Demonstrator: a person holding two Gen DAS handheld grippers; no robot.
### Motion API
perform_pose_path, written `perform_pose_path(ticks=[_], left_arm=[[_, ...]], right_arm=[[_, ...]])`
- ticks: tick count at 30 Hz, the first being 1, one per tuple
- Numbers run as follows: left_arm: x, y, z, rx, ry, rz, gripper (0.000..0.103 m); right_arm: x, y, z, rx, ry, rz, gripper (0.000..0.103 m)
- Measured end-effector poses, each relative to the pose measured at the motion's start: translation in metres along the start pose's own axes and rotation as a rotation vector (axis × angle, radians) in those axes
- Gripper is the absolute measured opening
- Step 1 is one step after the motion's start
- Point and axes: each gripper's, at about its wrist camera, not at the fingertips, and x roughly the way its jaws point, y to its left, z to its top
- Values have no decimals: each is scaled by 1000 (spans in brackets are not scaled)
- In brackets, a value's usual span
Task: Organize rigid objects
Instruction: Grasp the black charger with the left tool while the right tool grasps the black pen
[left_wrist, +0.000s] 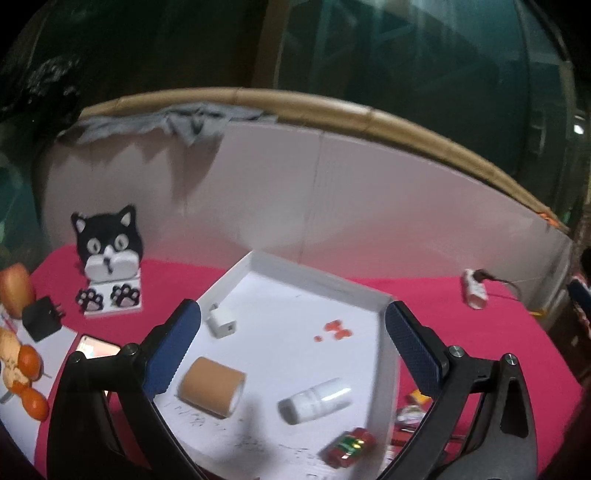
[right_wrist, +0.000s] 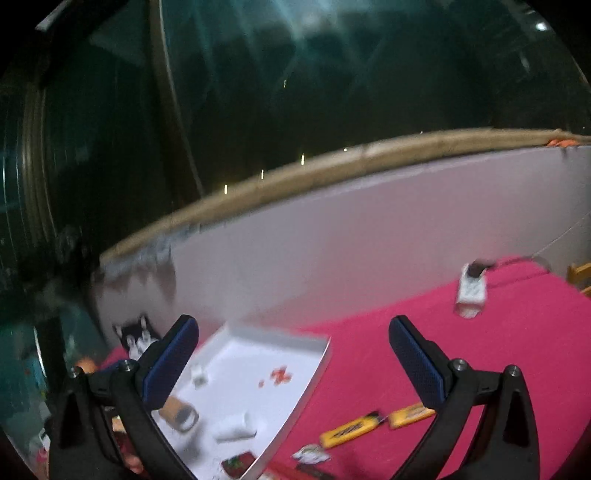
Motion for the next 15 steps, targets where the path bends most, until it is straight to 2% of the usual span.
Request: perform_pose_path(ticks=[4,8,11,15], left_arm=[[-16,-9,3,17,-24,-73,101],[-19,-22,-6,55,16,-139,101],[-18,-35,-20,110,56,-173,101],[-13,-51,-46,183,183,-250,101]], right_arm=[[-19,-22,11,-14,12,21,103],[-27,-41,1,-63,51,-6,103],[-15,-51,-22,-134,178,-14,103],[17,-59,-76,-280,441,5,103]])
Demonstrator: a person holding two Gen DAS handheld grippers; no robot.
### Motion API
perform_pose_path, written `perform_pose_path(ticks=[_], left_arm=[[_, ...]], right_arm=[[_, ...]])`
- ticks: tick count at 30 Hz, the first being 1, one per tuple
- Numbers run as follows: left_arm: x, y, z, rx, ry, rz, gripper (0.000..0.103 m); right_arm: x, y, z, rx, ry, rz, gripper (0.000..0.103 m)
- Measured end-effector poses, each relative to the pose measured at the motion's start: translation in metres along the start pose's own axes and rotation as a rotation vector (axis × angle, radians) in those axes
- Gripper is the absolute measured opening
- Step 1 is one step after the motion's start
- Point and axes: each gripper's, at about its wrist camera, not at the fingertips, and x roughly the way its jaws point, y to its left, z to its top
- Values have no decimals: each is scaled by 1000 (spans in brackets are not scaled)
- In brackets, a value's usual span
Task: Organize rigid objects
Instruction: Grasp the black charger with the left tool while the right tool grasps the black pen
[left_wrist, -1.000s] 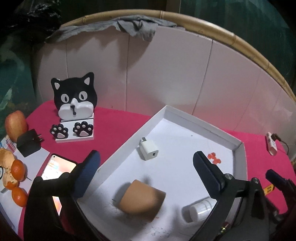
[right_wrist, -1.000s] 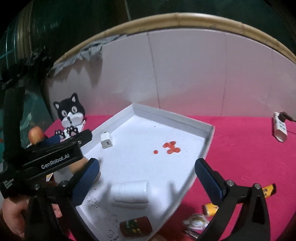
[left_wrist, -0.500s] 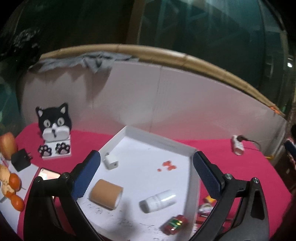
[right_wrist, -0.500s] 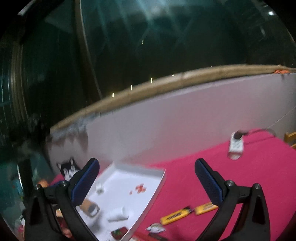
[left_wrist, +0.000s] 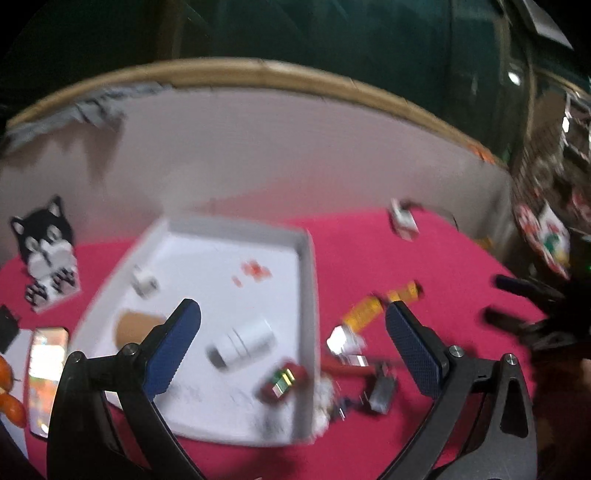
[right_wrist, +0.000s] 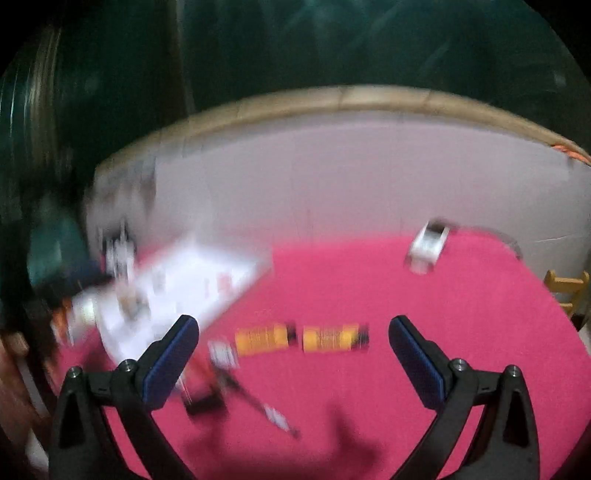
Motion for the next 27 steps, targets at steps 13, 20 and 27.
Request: perform_pose_path(ticks=[13,20,27], left_arm=[[36,-86,-89,211,300,-249,101],[49,-93,-92,208,341,-221,101],[74,-103,-88,248,355,-176,101]], right_arm=[[65,18,-37,-239,269,193,50],[78,24,-31,-282,282,193,12],[53,-24,-47,-89,249,115,6]])
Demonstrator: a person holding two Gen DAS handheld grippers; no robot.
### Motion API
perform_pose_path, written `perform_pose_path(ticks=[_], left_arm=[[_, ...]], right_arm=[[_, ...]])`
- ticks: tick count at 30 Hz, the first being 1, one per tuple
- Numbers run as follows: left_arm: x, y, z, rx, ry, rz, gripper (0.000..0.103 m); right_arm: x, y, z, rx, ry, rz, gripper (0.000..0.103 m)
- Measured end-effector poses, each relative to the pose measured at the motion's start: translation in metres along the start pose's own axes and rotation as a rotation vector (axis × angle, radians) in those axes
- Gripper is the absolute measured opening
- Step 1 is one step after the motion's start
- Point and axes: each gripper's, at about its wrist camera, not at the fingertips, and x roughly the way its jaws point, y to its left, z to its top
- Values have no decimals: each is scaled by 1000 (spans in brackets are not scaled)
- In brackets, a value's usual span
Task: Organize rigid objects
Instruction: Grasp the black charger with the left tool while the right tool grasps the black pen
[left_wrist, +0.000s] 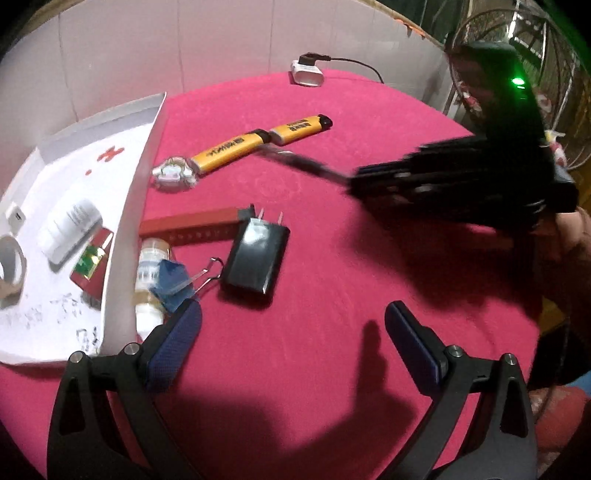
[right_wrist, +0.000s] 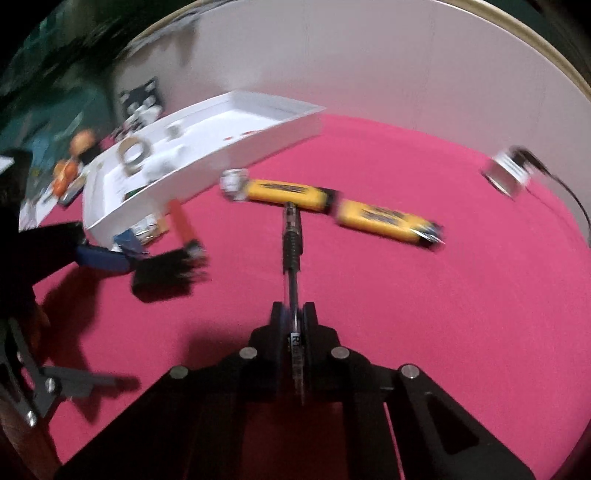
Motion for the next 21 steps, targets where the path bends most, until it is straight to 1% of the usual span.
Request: perform_pose_path(ticks=[4,8,10,11,12,14,15,16,18,21], left_arm=[[14,-9,11,44,9,5,101],[26,-20,21,77,11,7,101],[30,-27,26,108,8,-6,100],[33,-30,29,124,9,-21,98],[33,-34,29,138,14,-58,91],[25,-40,24,177,6,-102,82],[23,-41,22,192,3,-120,73],[21,-40,22,189,-3,-131,71],[20,-29,23,136,-6,-139,71],[22,-16,29,72,-4,-101,71]], right_arm=[[-17,-19,-16,93,-15,-21,6],[-27,-25,-27,145,-26,-25,6],[-28,-25,-28,168,-32,-24,6],[-28,-26,-27,175,-34,-24,6],[-31,-27,-29,182,-38,-25,6],[-32,-27,-30,189,-42,-18,7],[-32,-26,-30,192,-43,-14,7],[-33,-27,-32,196,-45,-9,7],[-33,-29,-33,209,-48,0,7],[-33,-34,-33,230,-50,9,7]])
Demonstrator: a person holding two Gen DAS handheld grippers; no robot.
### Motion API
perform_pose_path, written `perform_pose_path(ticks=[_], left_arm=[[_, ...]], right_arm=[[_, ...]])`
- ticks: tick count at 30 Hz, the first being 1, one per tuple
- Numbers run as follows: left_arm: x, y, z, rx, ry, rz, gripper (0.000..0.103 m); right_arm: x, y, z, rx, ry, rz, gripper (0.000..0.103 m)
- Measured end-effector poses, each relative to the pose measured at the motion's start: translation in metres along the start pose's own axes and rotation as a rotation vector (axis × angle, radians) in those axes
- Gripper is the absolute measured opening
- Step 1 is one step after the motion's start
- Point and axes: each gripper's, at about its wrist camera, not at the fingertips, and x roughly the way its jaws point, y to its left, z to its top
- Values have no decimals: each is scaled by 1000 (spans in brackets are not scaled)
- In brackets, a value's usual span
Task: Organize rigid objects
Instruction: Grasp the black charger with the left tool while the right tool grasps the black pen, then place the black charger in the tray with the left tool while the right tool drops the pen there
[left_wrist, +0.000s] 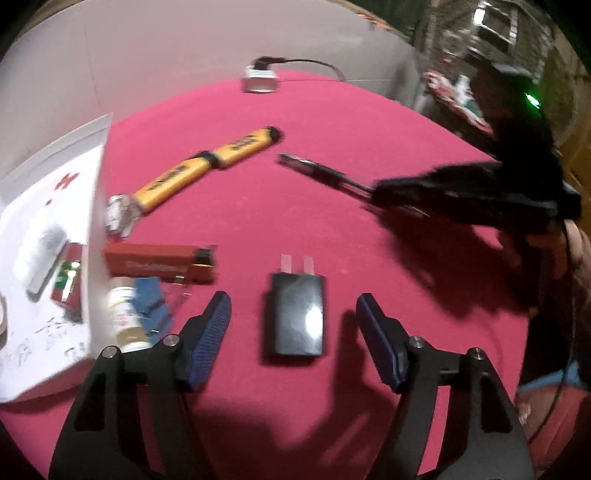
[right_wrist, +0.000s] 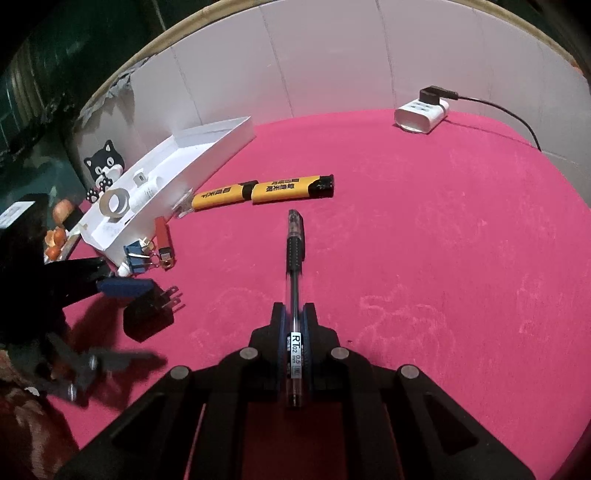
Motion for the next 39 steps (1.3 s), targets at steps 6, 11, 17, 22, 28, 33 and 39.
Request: perform_pose_path(ticks=[6,11,17,22,28,33,39], left_arm=[[12,-21,6,93,15,83,71],[9,-24,4,93,4,108,30],[-8,-18,8,63,-70,139,29],[-57,10,17,-27,-207,201,29],[-112,81,15,-207,-333,324,29],[-141,135,-5,-349,-370,427,29],[-139,163,-16,-419,-358,472,29]], right_arm=[[-2,4,-2,-5,-3,-2,7],[-10,17,-6,-49,-35,-11,6],[-31,19,-2,-1,-113,-4,6],[-53,34,19,-23,-189,15,6],[-61,66,50,-96,-261,56,6],[-50,98,72,-170,-277,93,6],[-26,141,105,-246,-273,179,6]])
